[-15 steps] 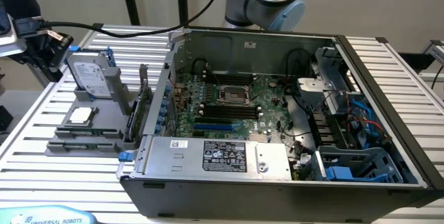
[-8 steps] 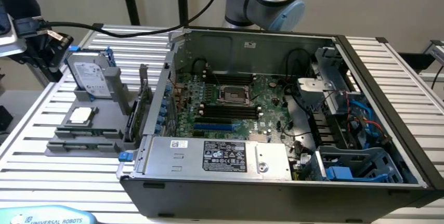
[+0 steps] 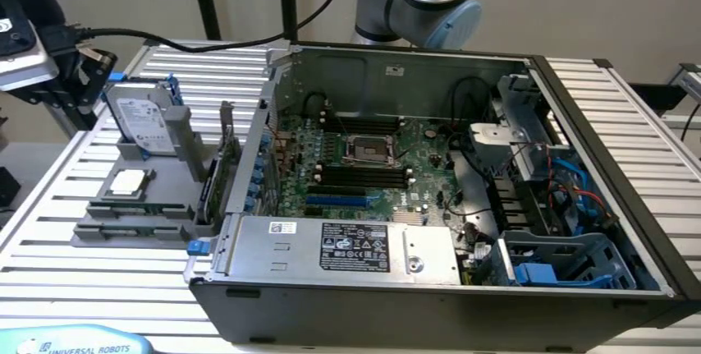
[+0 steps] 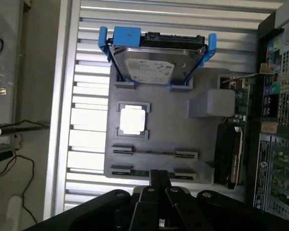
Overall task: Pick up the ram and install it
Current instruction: 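Pick up the ram and move it above insertion slot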
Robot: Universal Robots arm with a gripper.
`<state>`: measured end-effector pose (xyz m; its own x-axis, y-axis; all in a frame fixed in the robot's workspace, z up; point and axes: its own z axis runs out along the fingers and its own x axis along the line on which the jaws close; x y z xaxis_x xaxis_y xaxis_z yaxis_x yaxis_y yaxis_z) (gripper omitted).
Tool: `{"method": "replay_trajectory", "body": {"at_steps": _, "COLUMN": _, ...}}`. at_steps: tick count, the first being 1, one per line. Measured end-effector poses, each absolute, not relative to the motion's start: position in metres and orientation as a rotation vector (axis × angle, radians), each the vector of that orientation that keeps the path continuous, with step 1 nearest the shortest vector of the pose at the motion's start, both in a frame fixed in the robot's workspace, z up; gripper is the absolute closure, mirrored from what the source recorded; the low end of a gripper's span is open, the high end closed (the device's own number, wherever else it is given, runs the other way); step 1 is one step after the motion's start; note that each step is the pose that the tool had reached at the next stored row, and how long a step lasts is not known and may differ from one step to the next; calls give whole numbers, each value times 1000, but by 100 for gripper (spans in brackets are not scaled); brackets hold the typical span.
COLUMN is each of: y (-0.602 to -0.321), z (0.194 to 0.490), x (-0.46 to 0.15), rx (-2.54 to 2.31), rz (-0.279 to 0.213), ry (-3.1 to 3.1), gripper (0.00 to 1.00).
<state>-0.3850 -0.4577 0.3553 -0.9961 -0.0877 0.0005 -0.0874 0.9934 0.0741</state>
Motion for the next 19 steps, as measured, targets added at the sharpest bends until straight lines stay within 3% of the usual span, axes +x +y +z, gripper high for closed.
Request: {"method": "replay_trajectory", "body": {"at_steps": 19, "y": -458, "z": 353, "x": -385, "rx": 670, "rz": -110, "ry": -3050, "gripper": 89}}
